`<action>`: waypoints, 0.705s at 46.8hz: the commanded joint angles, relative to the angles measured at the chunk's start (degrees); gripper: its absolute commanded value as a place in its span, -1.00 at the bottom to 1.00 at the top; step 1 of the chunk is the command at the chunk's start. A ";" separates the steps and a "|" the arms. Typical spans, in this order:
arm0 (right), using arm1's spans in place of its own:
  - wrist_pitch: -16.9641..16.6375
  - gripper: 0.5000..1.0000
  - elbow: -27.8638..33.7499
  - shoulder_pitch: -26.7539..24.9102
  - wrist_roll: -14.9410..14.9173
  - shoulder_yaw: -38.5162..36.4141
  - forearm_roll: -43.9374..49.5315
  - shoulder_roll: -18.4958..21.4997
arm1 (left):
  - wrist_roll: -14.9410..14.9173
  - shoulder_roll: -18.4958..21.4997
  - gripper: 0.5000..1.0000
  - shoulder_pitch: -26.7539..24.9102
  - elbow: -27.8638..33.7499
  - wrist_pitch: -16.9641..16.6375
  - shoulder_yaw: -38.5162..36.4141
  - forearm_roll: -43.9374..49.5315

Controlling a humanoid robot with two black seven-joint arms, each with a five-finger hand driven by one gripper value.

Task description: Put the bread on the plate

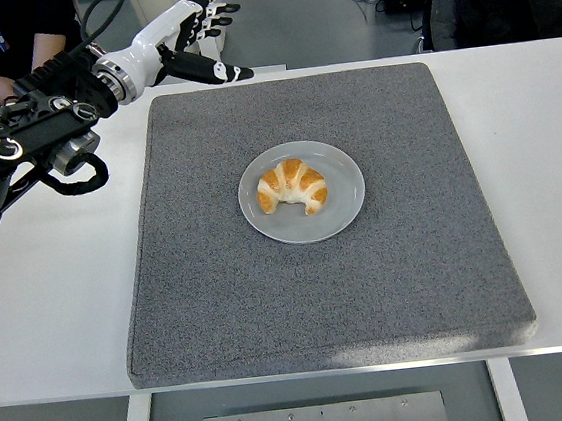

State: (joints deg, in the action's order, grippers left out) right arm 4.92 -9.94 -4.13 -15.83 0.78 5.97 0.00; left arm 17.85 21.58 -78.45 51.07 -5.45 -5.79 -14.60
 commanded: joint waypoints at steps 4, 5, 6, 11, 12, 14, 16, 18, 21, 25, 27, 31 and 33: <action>0.00 1.00 -0.08 0.00 0.01 -0.17 0.01 0.00 | 0.26 0.05 0.80 3.29 -1.85 -0.09 5.16 6.86; 0.00 1.00 -0.08 0.00 0.01 -0.25 0.01 0.00 | 0.34 0.05 0.80 4.00 -2.20 -0.09 6.39 6.86; 0.00 1.00 -0.08 0.00 0.01 -0.26 0.01 0.00 | 0.34 -0.04 0.80 4.79 -2.64 -0.09 7.62 6.86; 0.00 1.00 -0.08 0.00 0.01 -0.26 0.01 0.00 | 0.52 -0.48 0.81 9.35 -4.22 0.00 15.70 6.34; 0.00 1.00 -0.08 0.00 0.01 -0.17 0.01 0.00 | 0.61 -0.57 0.82 10.23 -4.40 0.00 17.11 6.33; 0.00 1.00 -0.08 0.00 0.01 -0.17 0.01 0.00 | 0.87 -0.57 0.83 11.64 -4.58 0.00 19.23 6.33; 0.00 1.00 -0.17 0.00 0.01 -0.17 0.01 0.00 | 1.31 -0.57 0.83 12.70 -4.67 0.00 20.64 6.33; 0.00 1.00 -0.17 0.00 0.01 -0.17 0.01 0.00 | 2.19 -0.57 0.83 13.40 -4.67 0.00 21.52 6.33; 0.00 1.00 -0.26 0.00 0.01 -0.17 -0.08 0.00 | 3.59 -0.74 0.83 14.63 -4.84 0.00 23.01 6.42; 0.00 1.00 -0.26 0.00 0.01 -0.17 0.01 0.00 | 4.30 -0.83 0.83 16.57 -5.02 0.00 25.91 6.86; 0.00 1.00 -0.26 0.00 0.01 -0.17 0.01 0.00 | 4.30 -1.18 0.83 17.62 -5.11 0.00 27.58 6.95; 0.00 1.00 -0.26 0.00 0.01 -0.17 0.01 0.00 | 4.30 -2.59 0.83 19.47 -5.54 0.00 30.57 7.04; 0.00 1.00 -0.26 0.00 0.01 -0.17 -0.08 0.00 | 4.30 -3.38 0.83 20.08 -6.07 0.00 31.54 7.12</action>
State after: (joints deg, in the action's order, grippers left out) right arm 4.92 -10.21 -4.13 -15.83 0.62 5.97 0.00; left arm 22.18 19.28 -59.36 45.66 -5.44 24.18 -7.53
